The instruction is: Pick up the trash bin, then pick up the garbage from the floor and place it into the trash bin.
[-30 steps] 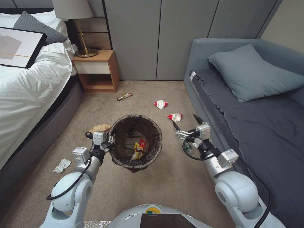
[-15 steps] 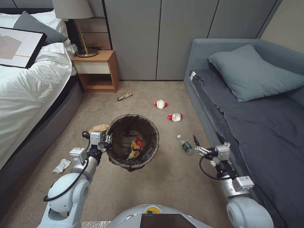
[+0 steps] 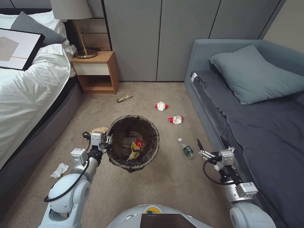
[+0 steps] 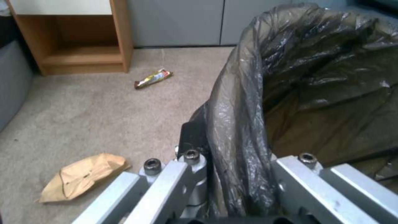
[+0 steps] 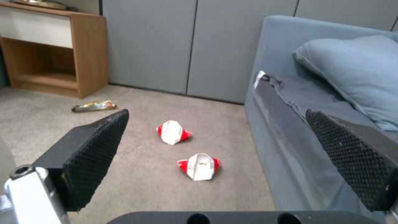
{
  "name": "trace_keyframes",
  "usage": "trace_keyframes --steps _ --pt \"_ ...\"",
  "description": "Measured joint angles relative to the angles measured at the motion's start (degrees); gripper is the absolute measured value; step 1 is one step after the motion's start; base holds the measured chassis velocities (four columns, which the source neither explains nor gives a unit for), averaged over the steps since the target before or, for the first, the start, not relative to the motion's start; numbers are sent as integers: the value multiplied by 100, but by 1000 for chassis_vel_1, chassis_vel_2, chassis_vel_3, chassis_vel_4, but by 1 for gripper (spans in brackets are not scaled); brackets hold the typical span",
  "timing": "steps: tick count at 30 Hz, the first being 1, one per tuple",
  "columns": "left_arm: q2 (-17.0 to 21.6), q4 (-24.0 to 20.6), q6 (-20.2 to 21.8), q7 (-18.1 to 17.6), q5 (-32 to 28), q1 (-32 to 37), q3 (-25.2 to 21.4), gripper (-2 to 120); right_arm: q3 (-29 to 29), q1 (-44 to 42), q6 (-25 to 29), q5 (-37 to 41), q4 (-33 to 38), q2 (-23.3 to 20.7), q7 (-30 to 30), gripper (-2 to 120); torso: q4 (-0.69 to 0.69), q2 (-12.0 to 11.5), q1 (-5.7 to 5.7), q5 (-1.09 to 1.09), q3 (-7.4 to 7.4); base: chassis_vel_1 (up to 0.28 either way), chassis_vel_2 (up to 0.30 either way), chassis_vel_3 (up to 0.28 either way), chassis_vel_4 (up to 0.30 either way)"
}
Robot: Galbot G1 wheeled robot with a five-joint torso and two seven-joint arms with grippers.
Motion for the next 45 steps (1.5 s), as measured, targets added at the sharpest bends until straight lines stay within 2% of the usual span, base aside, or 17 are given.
trace_keyframes --steps 39,45 --pt "-51 -52 -57 49 64 96 50 7 -26 -196 166 47 -119 -3 -89 100 -1 0 0 0 0 -80 75 81 -79" --pt "-37 -54 -54 50 48 95 29 7 -75 -112 65 74 -279 -63 -139 100 0 0 0 -1 0 -28 59 43 -59"
